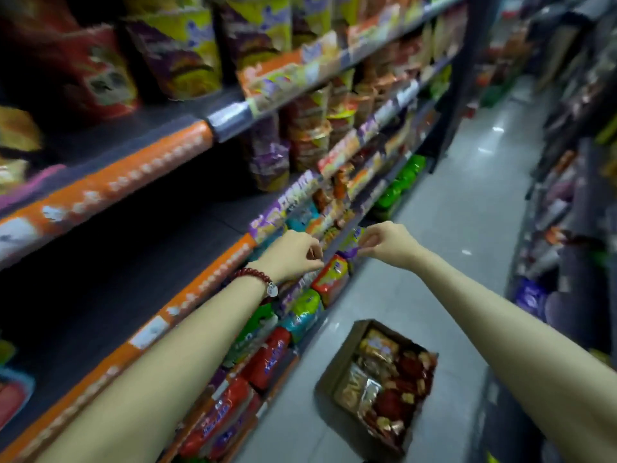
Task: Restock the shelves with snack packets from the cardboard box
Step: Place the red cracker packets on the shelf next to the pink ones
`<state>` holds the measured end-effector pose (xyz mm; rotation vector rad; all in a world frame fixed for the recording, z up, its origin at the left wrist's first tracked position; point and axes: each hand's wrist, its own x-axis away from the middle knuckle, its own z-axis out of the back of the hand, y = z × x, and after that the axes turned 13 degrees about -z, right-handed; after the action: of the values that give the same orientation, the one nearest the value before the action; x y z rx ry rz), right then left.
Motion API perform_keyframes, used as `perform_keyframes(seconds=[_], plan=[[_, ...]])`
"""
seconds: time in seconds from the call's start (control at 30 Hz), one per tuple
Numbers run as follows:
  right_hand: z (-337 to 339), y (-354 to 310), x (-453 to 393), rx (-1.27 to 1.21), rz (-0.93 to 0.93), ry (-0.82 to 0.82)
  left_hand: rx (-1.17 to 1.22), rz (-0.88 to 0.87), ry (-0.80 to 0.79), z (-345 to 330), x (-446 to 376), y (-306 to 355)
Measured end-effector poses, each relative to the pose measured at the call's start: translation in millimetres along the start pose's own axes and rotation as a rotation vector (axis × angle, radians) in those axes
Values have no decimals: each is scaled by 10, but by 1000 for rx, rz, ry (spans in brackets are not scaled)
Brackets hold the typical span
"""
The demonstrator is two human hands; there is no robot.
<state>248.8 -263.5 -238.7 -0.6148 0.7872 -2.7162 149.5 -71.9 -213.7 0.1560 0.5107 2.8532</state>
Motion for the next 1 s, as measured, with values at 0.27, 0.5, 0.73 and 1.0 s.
perform_keyframes(seconds=[0.27, 0.5, 0.73, 1.0], plan=[[-352, 1546, -212, -142, -330, 12, 47, -97, -222, -1099, -955, 227], [-947, 2668, -141, -318, -601, 91, 135, -148, -389, -2213, -1497, 227], [-1882, 3575, 35, -492, -827, 179, 242, -189, -511, -3520, -1799, 98], [-3130, 4517, -332, -538, -918, 229, 332, -131, -570, -5082, -1806, -397]])
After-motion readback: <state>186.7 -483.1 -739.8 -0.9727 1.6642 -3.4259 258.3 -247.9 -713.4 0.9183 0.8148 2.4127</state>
